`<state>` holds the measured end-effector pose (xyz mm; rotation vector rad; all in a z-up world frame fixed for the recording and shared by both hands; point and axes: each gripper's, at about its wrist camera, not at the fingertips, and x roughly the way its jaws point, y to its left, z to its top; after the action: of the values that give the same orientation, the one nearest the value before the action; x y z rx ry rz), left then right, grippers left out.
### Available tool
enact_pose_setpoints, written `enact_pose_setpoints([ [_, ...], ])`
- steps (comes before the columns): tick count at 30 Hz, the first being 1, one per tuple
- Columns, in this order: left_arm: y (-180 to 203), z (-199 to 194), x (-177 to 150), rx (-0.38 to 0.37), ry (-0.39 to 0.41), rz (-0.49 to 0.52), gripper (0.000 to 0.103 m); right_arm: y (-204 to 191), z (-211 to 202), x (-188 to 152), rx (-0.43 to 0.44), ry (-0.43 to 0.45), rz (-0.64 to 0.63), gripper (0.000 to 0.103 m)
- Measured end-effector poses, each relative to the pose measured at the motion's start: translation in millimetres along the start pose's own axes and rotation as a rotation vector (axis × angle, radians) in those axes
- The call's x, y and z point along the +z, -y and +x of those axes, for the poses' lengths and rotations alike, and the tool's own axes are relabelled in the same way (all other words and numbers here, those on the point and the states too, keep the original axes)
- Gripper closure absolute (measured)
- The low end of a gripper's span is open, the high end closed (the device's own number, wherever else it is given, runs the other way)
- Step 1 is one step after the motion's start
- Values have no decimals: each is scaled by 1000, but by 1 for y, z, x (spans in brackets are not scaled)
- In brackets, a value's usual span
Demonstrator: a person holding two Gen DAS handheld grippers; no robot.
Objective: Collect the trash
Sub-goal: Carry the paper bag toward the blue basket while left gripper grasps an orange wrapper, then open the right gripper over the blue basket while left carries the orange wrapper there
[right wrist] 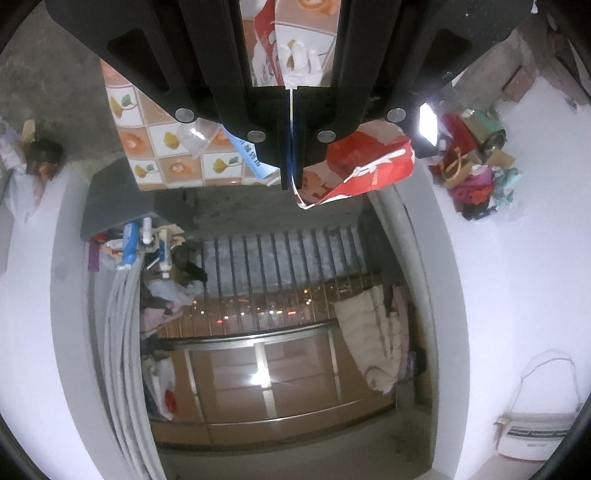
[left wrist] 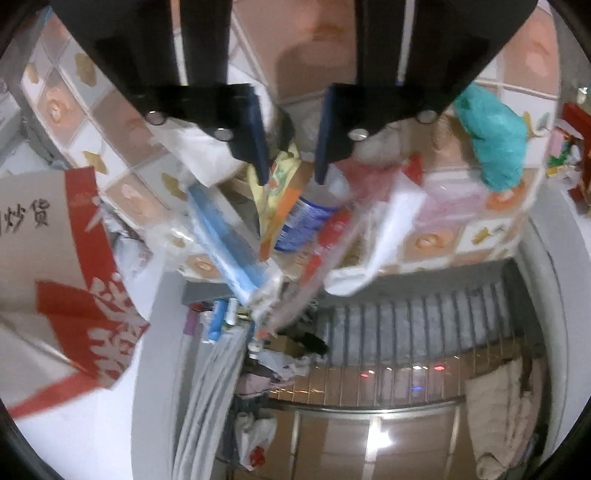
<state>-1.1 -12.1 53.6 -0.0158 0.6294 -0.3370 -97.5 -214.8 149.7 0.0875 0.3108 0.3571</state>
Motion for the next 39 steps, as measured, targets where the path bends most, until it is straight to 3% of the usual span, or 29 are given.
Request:
enact_pose_setpoints([
  [7,5,-25,-5,-2,47,-4,99,7,-14,-1,10,34,25,103],
  [11,4,-65,-18,52,154,-32,99,13,-31,-6,14,59,38,103],
  [15,28,-110,-12,23,274,24,99,31,-63,-18,22,84,122,103],
  [19,71,-156,-21,-64,342,70,99,57,-121,-35,30,89,248,103],
  [20,83,-166,-25,-108,349,70,99,63,-140,-41,-3,95,246,103],
  [23,122,-187,-33,-240,353,87,99,72,-194,-59,-209,82,192,103],
  [25,147,-194,-36,-327,343,104,99,85,-230,-79,-318,47,216,103],
  [29,195,-198,-39,-466,286,140,99,116,-266,-127,-533,-59,263,103],
  [36,258,-191,-55,-531,235,216,99,227,-256,-260,-666,-377,623,103],
  [39,278,-187,-63,-547,191,243,99,266,-236,-315,-730,-562,645,103],
])
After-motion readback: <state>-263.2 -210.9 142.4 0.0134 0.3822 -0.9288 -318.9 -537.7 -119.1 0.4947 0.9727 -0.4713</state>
